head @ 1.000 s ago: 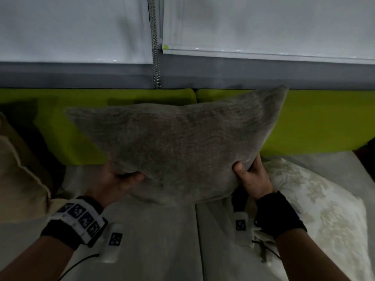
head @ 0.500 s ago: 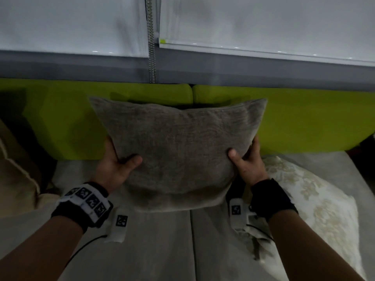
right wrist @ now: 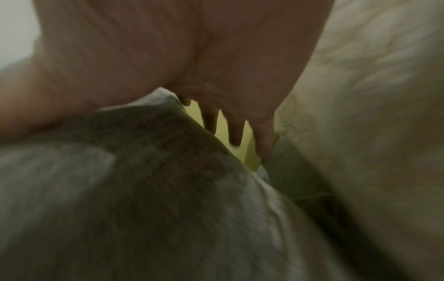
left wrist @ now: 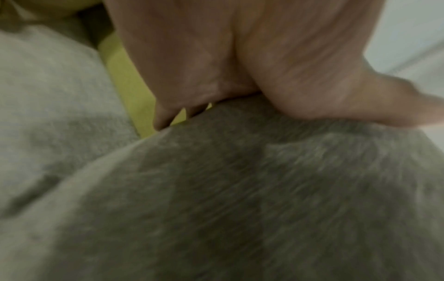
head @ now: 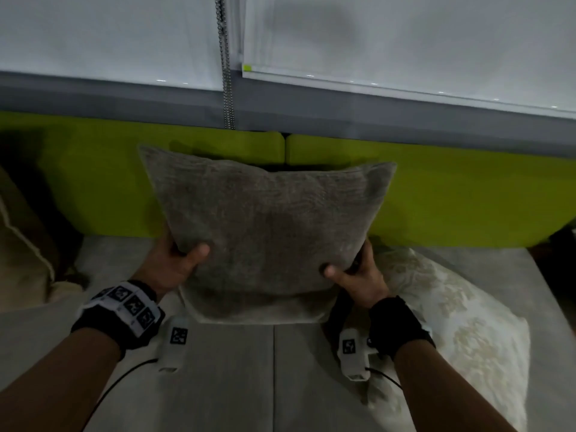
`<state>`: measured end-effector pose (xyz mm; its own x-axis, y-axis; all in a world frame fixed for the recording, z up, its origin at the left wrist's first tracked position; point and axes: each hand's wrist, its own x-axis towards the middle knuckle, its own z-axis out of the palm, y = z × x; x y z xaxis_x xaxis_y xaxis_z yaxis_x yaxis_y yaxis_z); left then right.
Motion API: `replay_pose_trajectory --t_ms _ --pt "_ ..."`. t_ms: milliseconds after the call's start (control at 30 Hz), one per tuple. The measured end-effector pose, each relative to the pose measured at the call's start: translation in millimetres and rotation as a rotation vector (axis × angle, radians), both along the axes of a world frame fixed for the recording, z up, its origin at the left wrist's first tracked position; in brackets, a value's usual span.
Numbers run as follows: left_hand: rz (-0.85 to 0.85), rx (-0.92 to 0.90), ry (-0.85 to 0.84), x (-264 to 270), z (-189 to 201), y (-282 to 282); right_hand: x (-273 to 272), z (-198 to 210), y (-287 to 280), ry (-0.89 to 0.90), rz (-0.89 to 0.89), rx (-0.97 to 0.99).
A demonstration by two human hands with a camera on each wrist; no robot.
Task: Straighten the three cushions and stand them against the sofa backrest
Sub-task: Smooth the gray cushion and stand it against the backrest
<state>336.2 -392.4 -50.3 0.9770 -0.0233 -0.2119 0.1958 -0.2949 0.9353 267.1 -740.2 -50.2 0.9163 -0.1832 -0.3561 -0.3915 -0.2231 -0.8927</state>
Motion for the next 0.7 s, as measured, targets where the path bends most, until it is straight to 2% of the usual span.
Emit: replay_pose_trajectory --t_ms 100,167,433,500,567,700 --pt "-0.026 0.064 0.026 -8 0 -5 -4 -5 -6 -0.097 0.000 0.014" --pt "-0.019 0.042 0.014 -10 3 -10 -3 -6 -10 -0.153 -0.036 0.007" --pt "0.098 0.007 -0.014 -3 2 -12 0 -3 -5 -0.158 -0.003 0.055" --pt "0.147 0.065 -0.055 -2 -2 -6 2 -4 -2 -0.137 0.013 0.063" --pt "0.157 0.127 -0.020 -3 -6 -3 2 -8 5 -0.076 0.032 0.059" --pt "0.060 0.170 0.051 -7 -6 -1 1 -9 11 0.024 0.041 0.014"
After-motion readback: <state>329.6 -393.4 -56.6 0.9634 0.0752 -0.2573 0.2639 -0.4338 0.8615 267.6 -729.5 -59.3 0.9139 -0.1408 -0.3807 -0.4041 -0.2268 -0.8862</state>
